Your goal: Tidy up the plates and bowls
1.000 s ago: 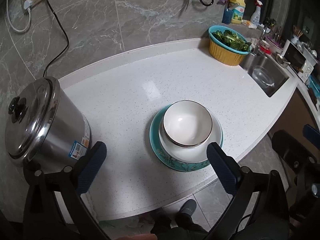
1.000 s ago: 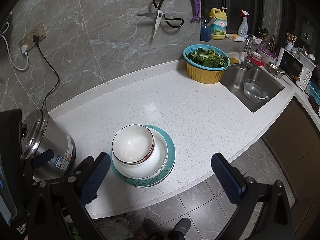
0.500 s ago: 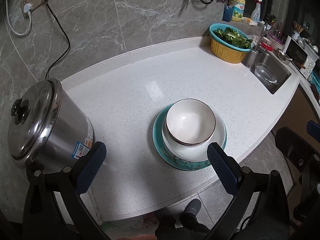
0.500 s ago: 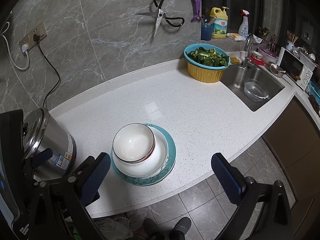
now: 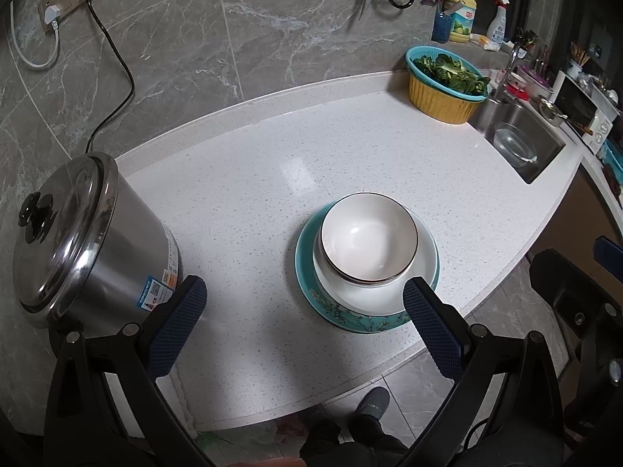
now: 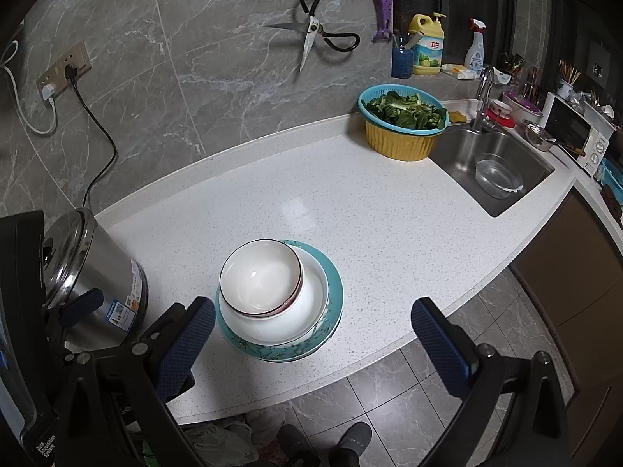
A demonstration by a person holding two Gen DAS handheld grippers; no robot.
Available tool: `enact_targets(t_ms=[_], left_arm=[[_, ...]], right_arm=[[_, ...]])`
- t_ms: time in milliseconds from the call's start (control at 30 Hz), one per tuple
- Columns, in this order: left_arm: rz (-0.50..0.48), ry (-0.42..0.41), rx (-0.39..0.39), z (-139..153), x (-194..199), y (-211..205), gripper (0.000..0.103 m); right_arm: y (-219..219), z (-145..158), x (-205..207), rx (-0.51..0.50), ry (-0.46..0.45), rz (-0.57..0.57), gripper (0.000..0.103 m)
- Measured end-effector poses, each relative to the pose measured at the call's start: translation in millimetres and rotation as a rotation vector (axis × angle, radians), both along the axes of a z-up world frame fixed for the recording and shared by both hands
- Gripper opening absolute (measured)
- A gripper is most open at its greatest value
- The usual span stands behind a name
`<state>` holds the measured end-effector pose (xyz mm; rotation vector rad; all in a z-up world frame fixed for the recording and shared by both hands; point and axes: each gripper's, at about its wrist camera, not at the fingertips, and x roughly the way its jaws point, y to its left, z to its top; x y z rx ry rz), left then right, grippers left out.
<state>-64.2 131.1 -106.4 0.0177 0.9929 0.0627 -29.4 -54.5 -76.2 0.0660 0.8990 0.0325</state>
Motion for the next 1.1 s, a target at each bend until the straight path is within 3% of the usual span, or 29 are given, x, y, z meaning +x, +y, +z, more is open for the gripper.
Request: enact_targets(t_ms=[1100], left_arm=[[-0.018, -0.003, -0.011, -0.3, 5.9, -4.1, 0.103]], right_arm=[[-2.5, -4.2, 2.7, -0.002, 0.006, 0.005, 0.103]])
